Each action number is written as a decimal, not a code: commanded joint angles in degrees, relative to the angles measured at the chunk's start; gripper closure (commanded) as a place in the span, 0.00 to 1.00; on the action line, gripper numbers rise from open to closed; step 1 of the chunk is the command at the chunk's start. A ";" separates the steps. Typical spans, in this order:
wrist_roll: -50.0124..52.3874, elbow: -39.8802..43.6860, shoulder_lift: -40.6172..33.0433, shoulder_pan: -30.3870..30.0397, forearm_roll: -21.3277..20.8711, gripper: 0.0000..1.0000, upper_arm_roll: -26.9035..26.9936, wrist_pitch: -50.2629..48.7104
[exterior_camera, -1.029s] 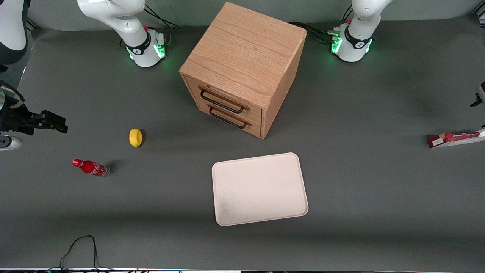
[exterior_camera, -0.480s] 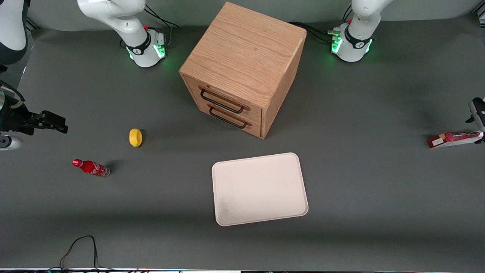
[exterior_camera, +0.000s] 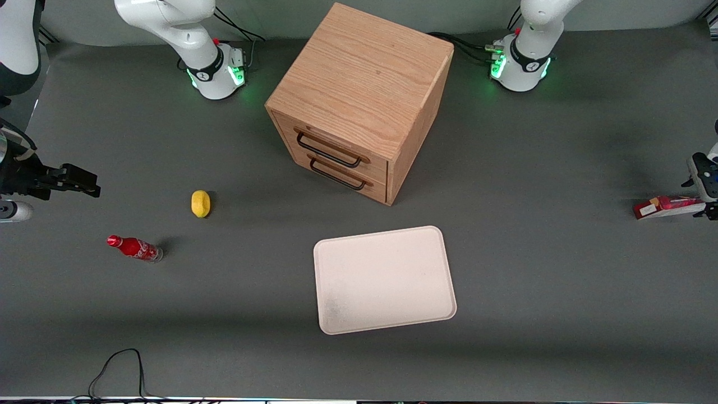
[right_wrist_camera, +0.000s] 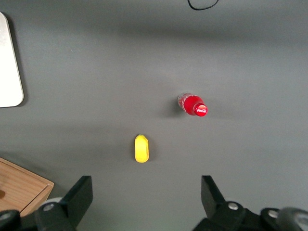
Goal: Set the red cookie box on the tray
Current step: 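Lower the left gripper onto the red tartan shortbread box and close, then lift the shortbread box upright with the left gripper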
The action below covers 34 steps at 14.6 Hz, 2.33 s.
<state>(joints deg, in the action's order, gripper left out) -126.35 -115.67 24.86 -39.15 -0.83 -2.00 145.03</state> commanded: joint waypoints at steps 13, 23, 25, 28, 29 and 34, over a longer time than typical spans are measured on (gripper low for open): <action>-0.57 1.85 -1.91 0.74 2.32 1.00 0.06 -2.10; 10.76 32.40 -8.16 8.11 -3.30 1.00 0.15 -46.46; 14.53 38.74 -8.16 9.70 -3.83 1.00 0.06 -53.33; 20.07 43.94 -8.16 11.90 -4.18 1.00 -0.02 -59.58; 22.44 44.56 -8.42 12.77 -4.18 1.00 -0.02 -60.82; 49.03 45.01 -11.76 22.33 -3.04 1.00 -0.11 -67.50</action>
<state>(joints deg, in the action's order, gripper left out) -88.79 -71.44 14.86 -22.07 -3.80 -2.74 80.32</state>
